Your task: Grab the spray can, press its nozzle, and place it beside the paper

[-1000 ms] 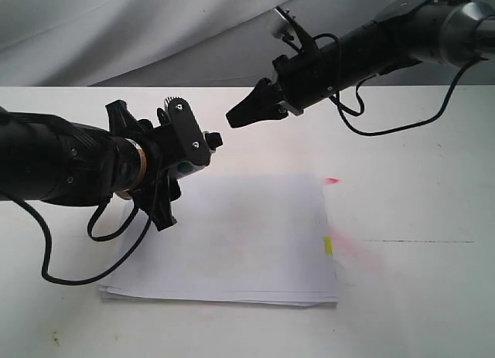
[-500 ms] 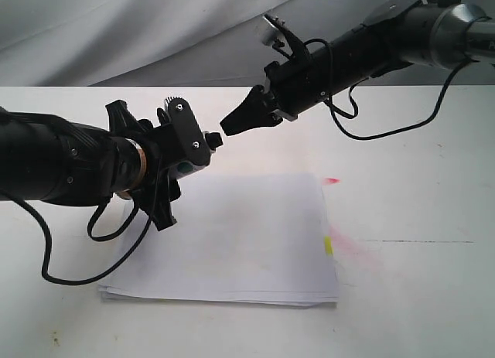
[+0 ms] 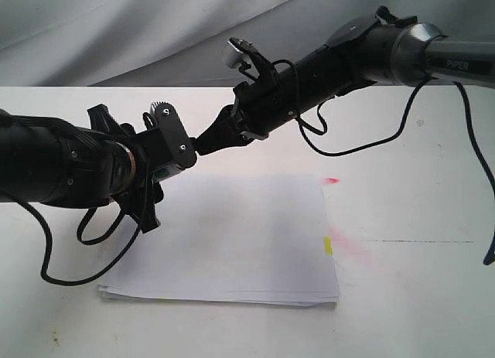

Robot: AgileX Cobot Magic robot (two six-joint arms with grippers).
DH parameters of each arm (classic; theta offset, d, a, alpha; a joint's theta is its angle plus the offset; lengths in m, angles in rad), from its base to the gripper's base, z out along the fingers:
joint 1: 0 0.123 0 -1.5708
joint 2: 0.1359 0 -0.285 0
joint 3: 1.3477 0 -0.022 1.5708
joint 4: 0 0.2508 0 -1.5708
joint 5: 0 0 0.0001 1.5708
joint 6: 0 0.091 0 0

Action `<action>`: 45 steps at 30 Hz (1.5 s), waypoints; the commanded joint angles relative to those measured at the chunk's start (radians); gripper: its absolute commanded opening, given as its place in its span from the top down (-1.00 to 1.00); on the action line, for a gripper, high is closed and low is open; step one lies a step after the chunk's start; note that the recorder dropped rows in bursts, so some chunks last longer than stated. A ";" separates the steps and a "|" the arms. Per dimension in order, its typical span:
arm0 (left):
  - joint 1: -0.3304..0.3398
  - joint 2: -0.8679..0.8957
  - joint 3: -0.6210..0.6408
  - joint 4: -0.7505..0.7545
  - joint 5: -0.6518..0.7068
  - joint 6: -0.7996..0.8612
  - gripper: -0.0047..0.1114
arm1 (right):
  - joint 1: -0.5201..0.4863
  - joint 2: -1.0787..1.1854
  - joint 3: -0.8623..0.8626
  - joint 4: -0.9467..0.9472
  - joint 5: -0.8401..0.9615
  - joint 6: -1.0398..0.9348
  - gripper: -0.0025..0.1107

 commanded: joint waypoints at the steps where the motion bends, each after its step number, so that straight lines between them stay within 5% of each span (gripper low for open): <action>1: -0.008 -0.021 -0.016 0.028 -0.047 -0.007 0.92 | 0.014 0.008 0.001 0.015 -0.007 -0.005 0.96; 45: -0.008 -0.021 -0.016 0.030 -0.077 -0.002 0.92 | 0.015 0.016 0.001 0.038 -0.067 -0.009 0.96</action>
